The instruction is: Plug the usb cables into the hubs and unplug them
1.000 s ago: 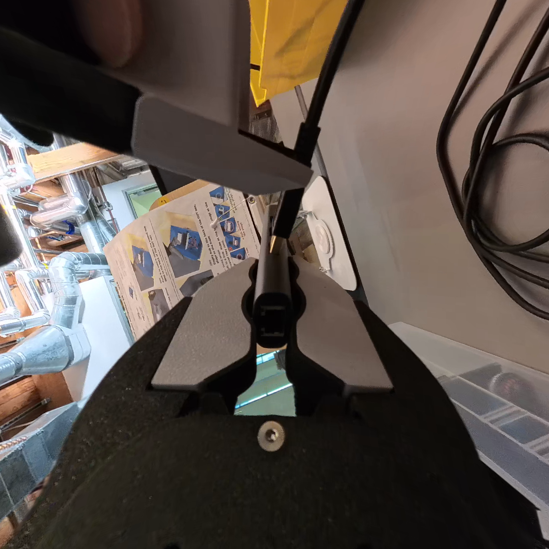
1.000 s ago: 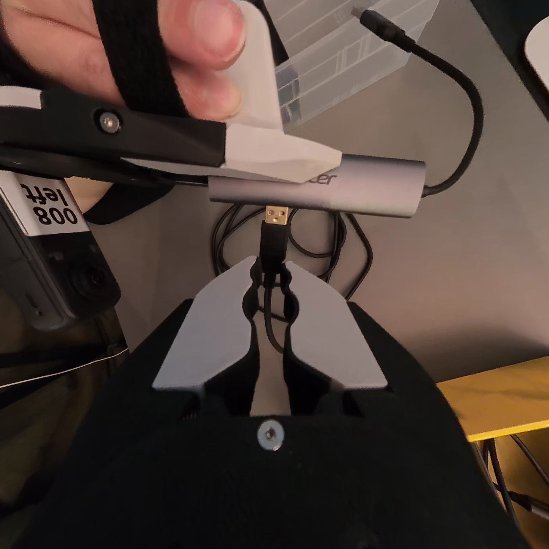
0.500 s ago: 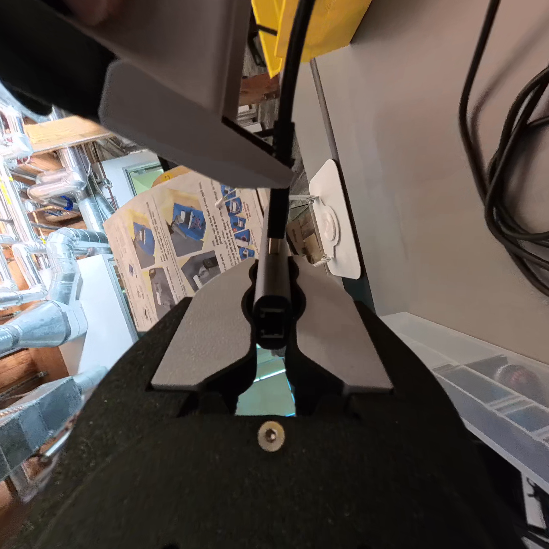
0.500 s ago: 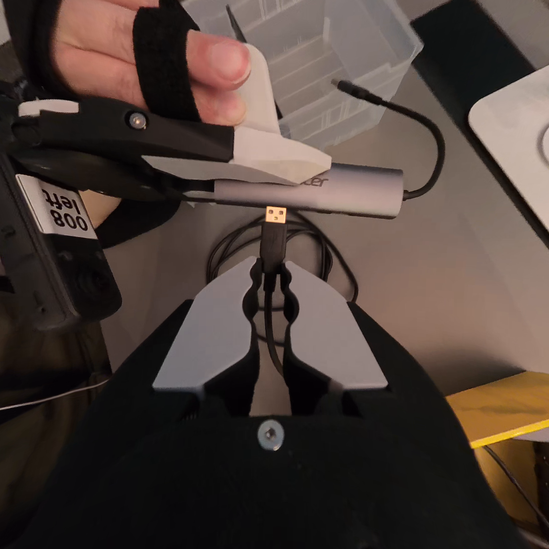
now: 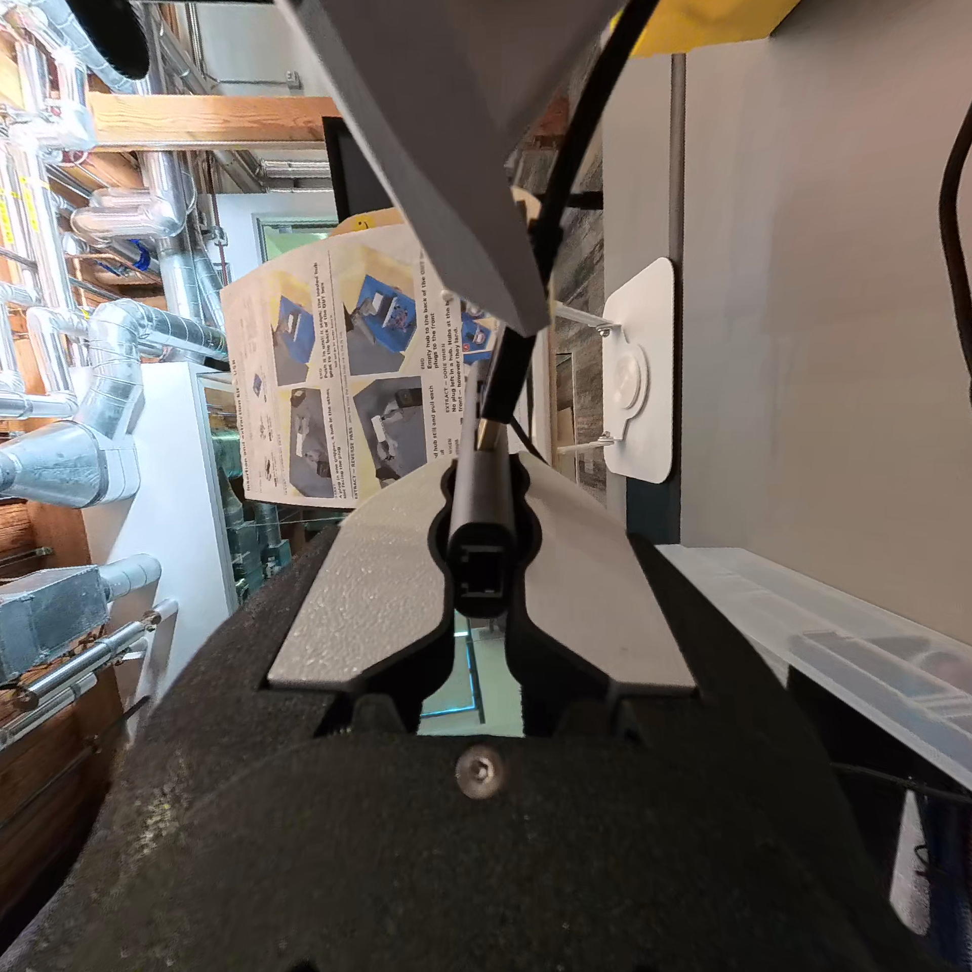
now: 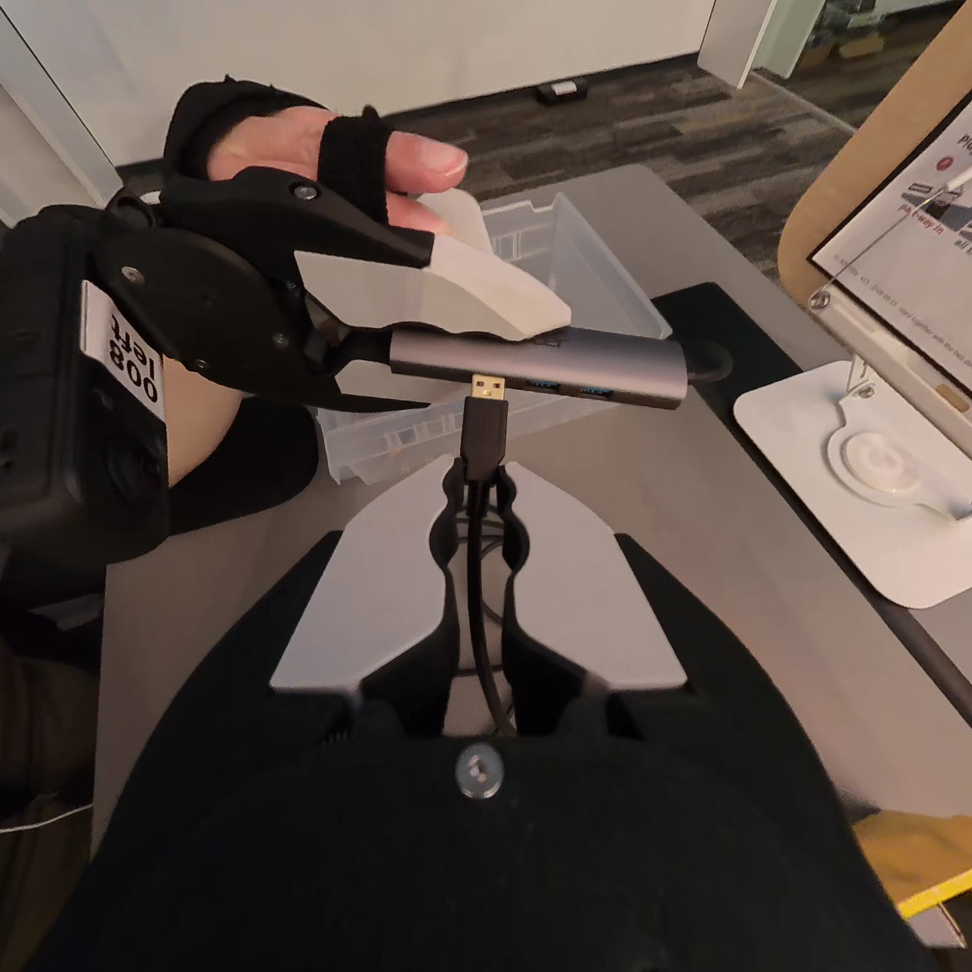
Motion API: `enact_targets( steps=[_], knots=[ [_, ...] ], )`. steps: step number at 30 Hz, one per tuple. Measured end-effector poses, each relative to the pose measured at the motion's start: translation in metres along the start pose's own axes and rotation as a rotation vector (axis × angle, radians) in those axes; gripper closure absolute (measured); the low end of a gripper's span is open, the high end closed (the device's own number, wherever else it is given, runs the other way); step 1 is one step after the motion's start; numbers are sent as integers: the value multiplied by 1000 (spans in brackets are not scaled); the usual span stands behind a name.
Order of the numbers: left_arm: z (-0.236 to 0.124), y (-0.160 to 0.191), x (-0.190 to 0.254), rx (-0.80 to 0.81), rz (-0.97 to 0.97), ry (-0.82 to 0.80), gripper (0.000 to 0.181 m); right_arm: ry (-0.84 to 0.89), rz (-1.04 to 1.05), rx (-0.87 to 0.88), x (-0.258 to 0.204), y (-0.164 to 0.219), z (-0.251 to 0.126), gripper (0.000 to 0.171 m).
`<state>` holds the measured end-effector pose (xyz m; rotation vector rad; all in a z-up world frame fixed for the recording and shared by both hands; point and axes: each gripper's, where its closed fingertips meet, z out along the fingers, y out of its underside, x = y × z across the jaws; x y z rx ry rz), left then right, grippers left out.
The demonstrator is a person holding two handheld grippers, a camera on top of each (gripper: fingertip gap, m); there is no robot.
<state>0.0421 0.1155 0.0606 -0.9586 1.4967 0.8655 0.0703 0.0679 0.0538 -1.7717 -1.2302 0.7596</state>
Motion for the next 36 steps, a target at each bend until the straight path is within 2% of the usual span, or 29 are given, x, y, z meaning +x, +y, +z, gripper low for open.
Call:
enact_targets(
  steps=[6, 26, 36],
  knots=[
    [2, 8, 4, -39, 28, 14, 164, -2, 7, 36, 3, -1, 7, 159],
    [-5, 22, -18, -73, -121, -45, 164, 21, -69, 351, 2, -33, 4, 159],
    [-4, 14, -10, -43, -35, -28, 164, -19, -72, 251, 1, -24, 1, 159]
  ],
)
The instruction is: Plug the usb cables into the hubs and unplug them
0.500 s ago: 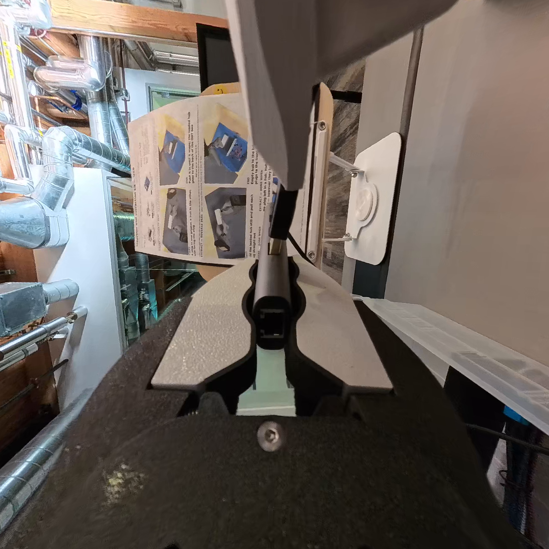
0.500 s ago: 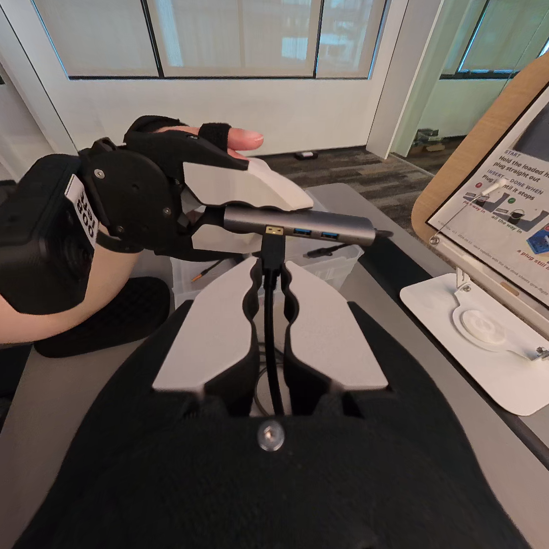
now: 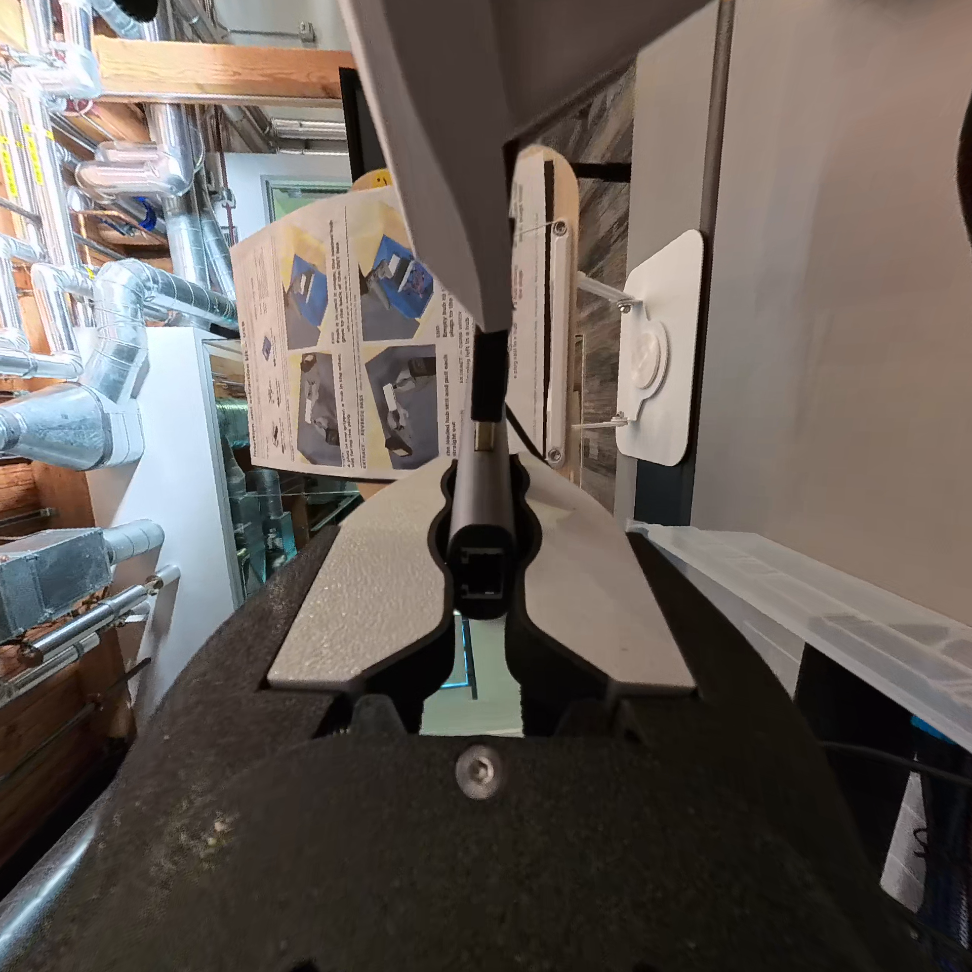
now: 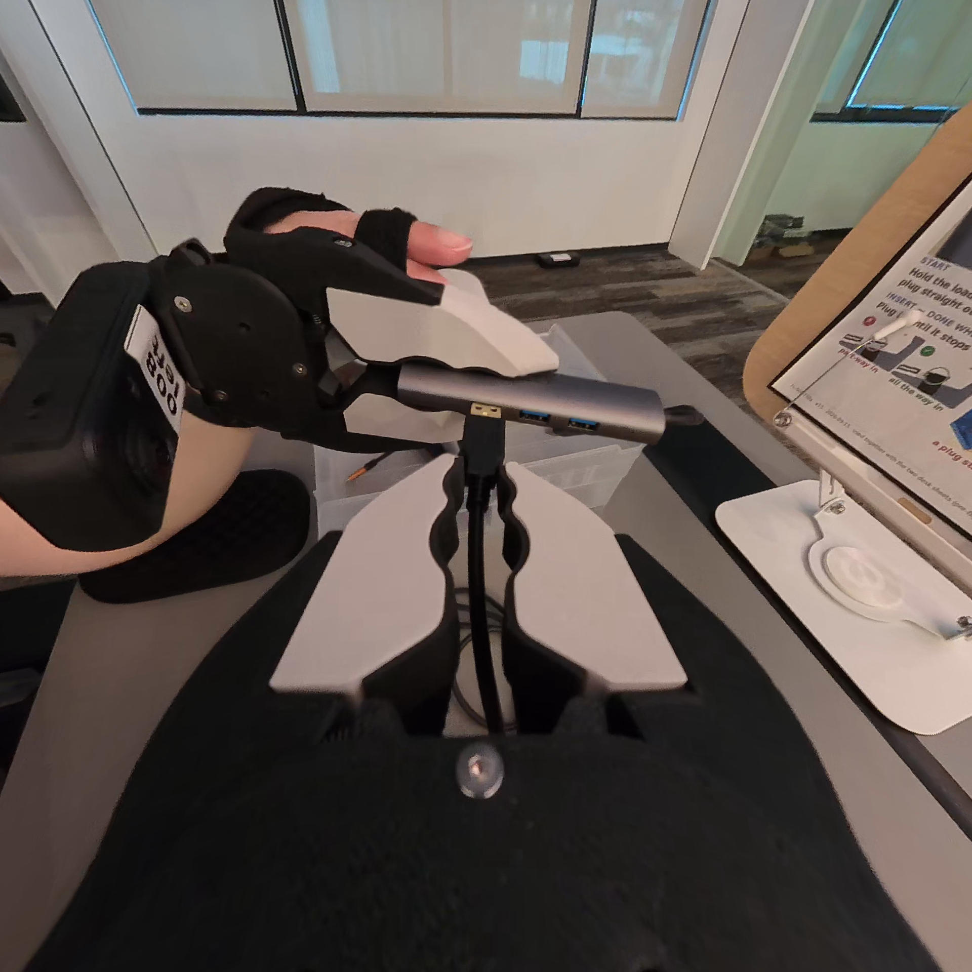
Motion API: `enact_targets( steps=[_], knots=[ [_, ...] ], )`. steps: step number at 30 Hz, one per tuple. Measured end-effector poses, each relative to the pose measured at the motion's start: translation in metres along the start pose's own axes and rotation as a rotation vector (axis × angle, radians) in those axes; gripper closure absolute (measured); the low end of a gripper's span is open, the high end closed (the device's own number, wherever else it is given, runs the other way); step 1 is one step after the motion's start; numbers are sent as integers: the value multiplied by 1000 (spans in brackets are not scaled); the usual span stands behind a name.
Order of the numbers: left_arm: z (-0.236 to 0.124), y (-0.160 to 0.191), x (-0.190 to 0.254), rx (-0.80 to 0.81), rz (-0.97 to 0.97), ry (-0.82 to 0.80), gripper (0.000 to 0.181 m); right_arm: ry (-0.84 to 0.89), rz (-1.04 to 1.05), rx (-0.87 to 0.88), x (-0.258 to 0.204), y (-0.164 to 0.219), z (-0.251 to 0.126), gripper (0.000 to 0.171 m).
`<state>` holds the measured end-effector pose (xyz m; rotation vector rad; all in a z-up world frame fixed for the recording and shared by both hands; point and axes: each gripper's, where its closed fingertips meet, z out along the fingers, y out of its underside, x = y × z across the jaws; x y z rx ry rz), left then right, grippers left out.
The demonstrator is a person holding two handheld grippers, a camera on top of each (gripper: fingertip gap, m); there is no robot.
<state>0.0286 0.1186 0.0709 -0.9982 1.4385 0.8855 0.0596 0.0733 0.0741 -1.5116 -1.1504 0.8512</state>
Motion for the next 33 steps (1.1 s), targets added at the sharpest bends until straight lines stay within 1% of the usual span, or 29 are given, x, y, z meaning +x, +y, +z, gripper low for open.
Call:
enact_targets(
  steps=[4, 16, 33],
  knots=[
    [0, -3, 1, 10, -6, 8, 164, -19, 17, -5, 0, 1, -2, 159],
    [1, -1, 2, -3, -63, 25, 164, 39, -4, 66, 2, -8, -1, 159],
    [2, -2, -3, -3, -151, 15, 165, 63, -27, 80, 2, -11, -3, 159]
  ],
)
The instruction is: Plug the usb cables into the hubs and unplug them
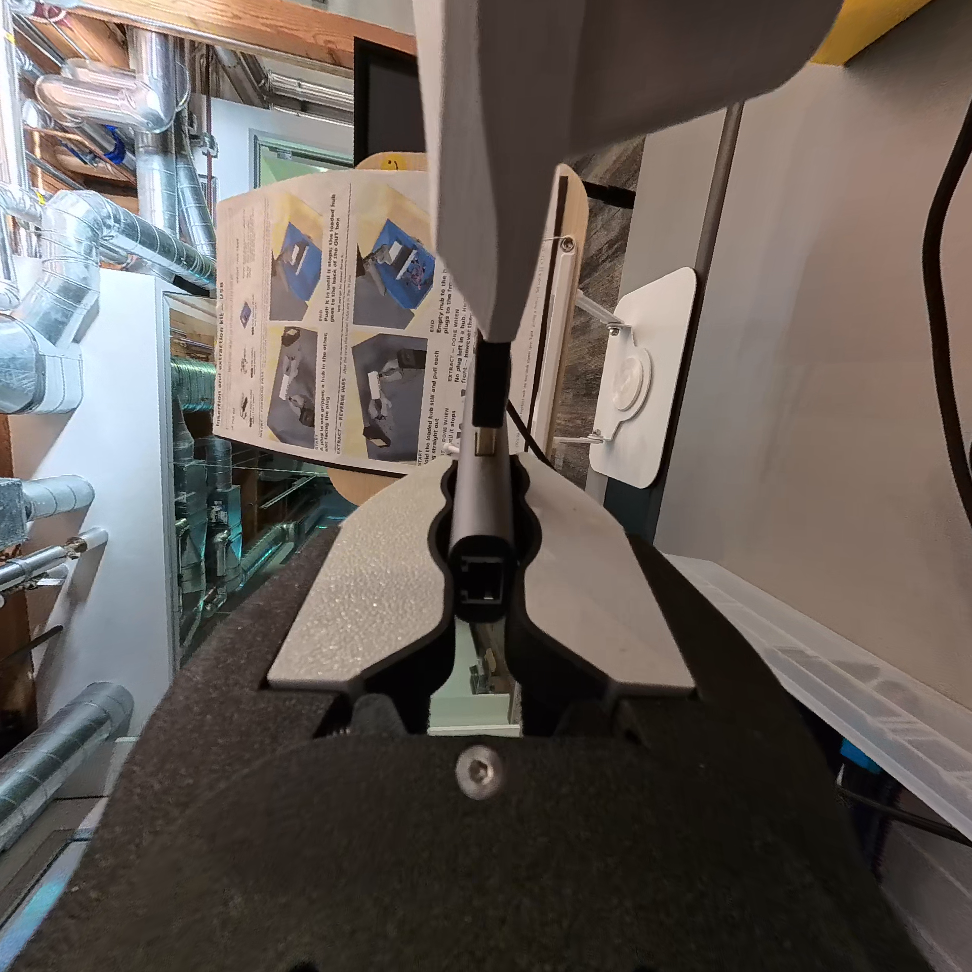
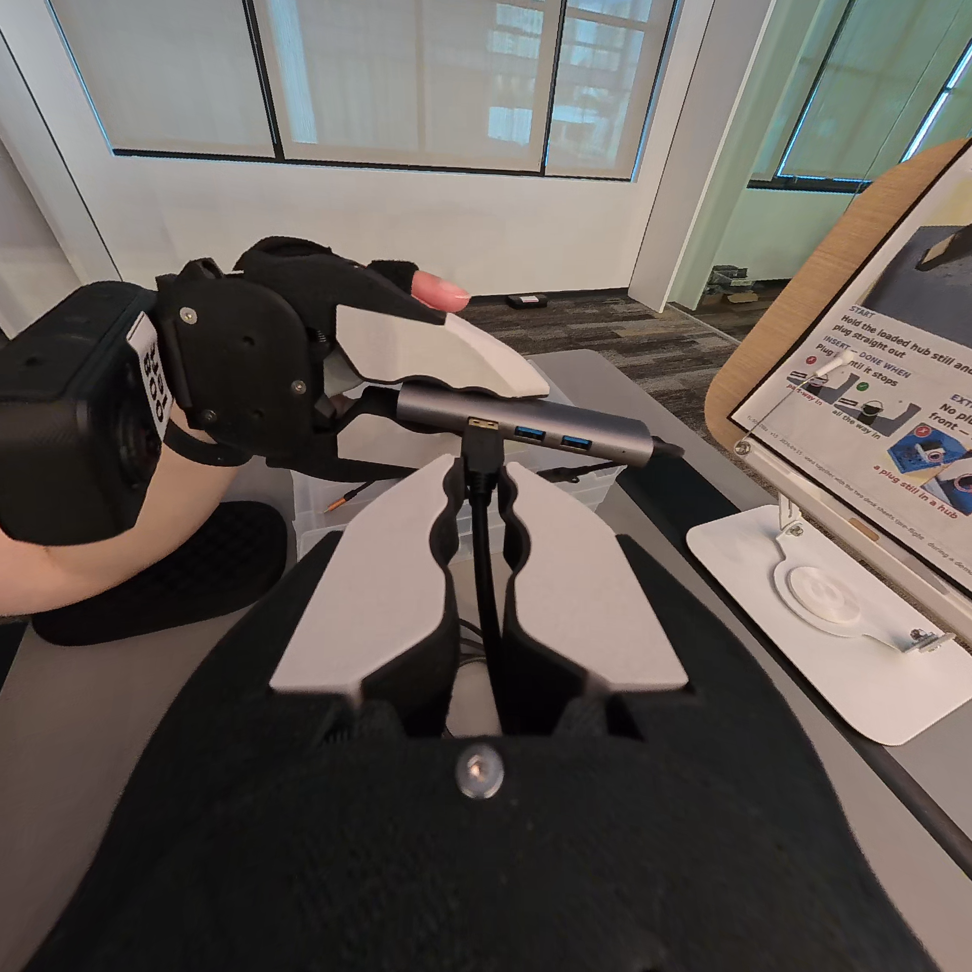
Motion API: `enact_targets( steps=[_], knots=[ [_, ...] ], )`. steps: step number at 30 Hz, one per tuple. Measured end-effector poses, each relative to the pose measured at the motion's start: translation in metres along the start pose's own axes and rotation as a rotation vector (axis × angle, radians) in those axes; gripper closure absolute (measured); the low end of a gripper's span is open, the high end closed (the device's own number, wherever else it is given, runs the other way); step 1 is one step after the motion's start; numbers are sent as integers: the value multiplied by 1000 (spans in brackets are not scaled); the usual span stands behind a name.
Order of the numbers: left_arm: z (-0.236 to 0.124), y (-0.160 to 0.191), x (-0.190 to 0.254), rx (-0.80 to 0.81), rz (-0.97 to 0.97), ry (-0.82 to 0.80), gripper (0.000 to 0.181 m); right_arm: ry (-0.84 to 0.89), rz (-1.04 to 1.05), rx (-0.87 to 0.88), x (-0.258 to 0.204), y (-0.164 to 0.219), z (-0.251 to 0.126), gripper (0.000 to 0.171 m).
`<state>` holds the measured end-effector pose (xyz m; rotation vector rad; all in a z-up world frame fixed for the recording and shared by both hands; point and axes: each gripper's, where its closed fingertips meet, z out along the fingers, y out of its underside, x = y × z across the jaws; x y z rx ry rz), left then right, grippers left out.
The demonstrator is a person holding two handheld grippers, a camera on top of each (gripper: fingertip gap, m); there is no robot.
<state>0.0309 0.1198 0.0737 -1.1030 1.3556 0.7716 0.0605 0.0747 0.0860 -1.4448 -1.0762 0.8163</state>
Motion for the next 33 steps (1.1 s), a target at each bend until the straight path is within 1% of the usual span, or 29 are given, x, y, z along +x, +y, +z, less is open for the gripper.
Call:
enact_targets(
  steps=[11, 17, 20, 33],
  knots=[
    [3, 3, 0, -31, -1, -10, 165, 47, -24, -10, 1, 1, 3, 158],
    [0, 0, -3, -3, -11, -23, 165, 30, -39, 6, -1, -1, 2, 158],
    [-1, -4, -2, 16, -11, -20, 165, -6, -22, 16, -1, -2, -1, 158],
    [-2, -6, -1, -4, 17, -26, 165, -17, -4, 15, -2, -1, -1, 158]
  ],
)
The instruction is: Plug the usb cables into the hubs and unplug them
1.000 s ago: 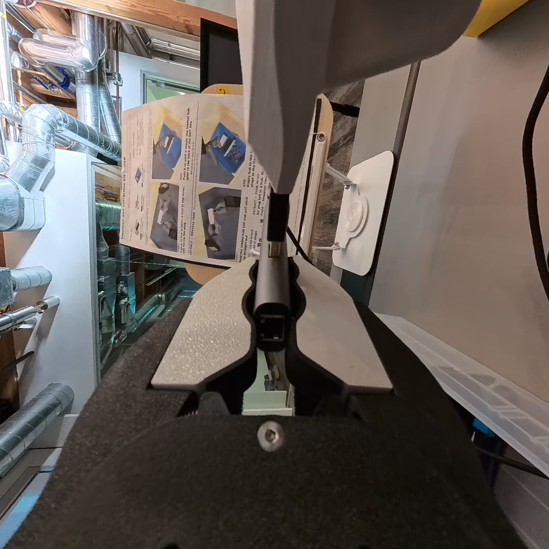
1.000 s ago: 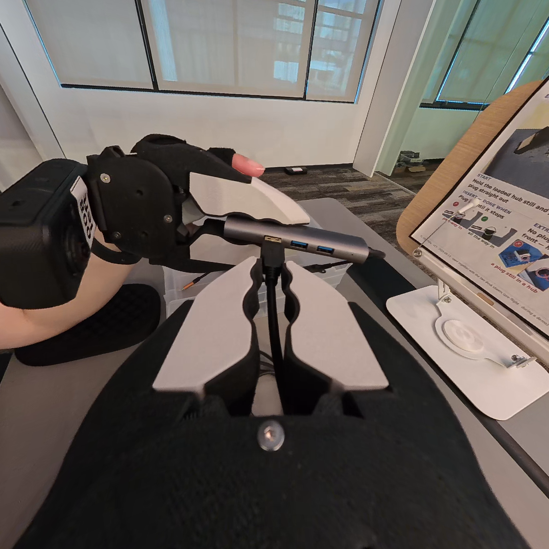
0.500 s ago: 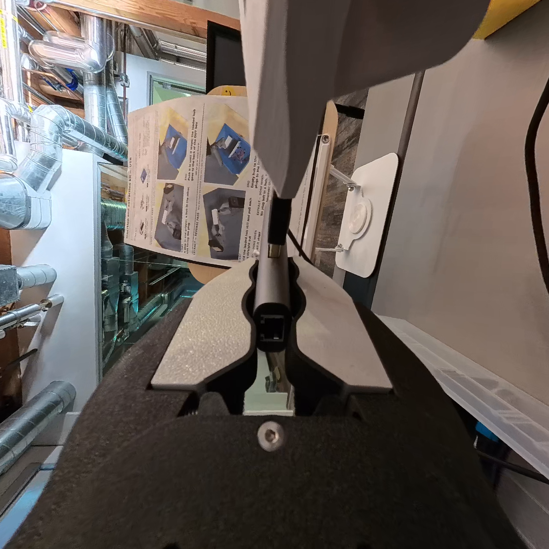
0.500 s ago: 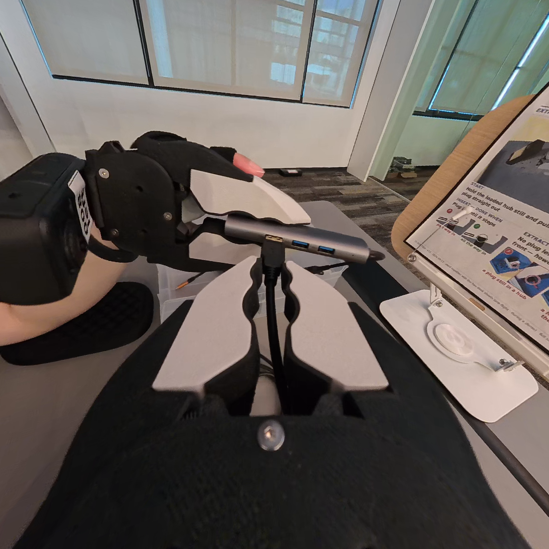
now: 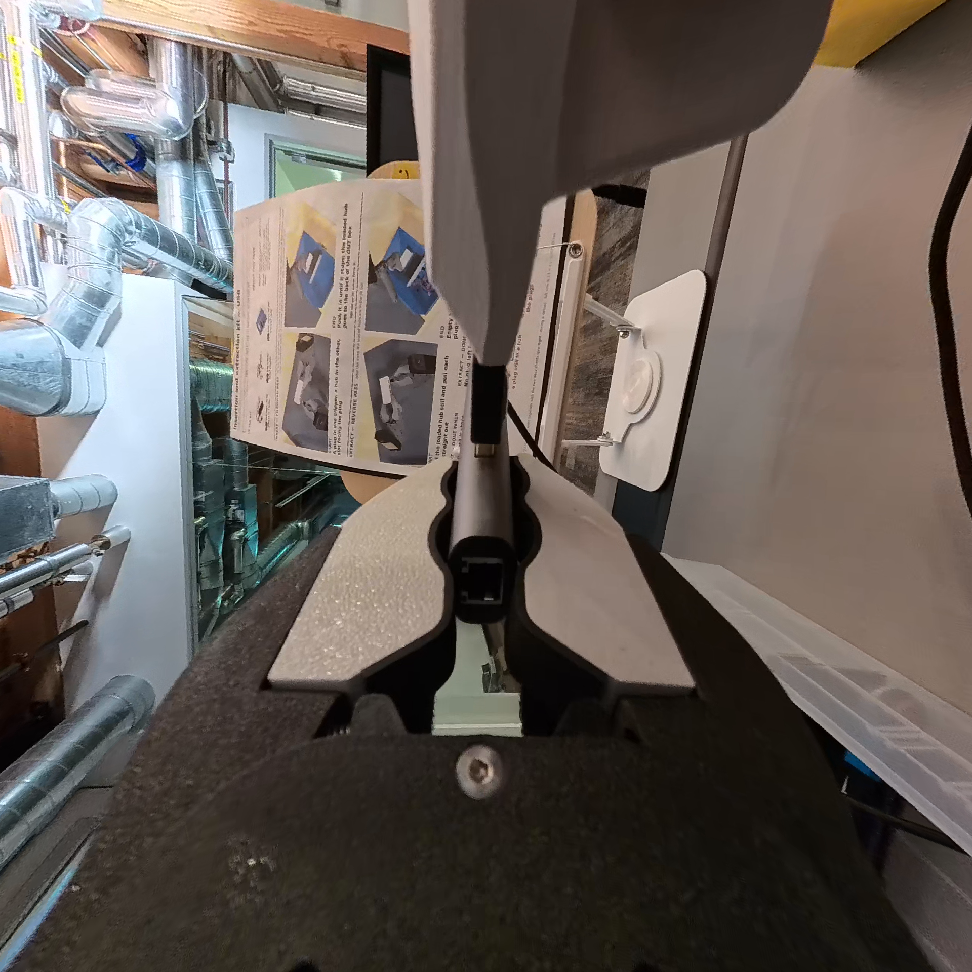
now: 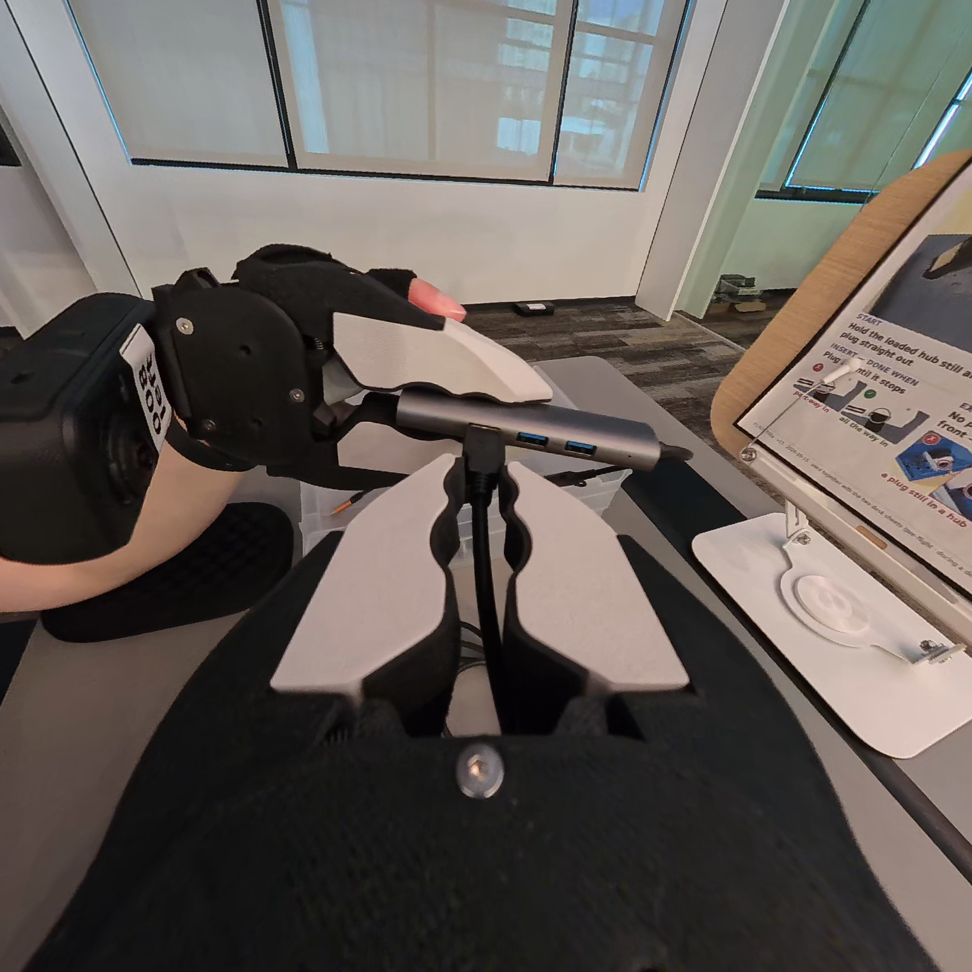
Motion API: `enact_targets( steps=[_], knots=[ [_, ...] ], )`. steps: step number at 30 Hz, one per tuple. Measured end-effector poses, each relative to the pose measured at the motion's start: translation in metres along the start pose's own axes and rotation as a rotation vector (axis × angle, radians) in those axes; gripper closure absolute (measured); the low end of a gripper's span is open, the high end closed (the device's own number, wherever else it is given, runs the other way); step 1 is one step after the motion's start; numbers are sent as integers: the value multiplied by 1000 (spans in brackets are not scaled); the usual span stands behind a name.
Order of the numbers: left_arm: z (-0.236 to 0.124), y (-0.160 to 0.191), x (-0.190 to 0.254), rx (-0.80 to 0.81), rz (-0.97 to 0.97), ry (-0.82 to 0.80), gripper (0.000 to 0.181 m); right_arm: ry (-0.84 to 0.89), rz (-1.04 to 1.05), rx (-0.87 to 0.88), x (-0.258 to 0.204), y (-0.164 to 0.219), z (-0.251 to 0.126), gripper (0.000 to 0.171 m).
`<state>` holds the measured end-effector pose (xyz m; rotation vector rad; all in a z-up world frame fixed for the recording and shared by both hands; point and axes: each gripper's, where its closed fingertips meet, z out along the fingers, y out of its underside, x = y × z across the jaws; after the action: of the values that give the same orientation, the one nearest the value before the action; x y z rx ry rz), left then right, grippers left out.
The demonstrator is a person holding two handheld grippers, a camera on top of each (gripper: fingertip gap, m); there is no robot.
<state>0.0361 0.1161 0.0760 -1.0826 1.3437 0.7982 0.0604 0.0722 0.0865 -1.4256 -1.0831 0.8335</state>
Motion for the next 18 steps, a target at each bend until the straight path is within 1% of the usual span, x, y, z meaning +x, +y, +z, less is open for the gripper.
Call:
enact_targets(
  steps=[18],
  knots=[
    [-1, -1, 1, -16, 22, -1, 165, 4, -3, -10, -1, 1, 1, 158]
  ],
)
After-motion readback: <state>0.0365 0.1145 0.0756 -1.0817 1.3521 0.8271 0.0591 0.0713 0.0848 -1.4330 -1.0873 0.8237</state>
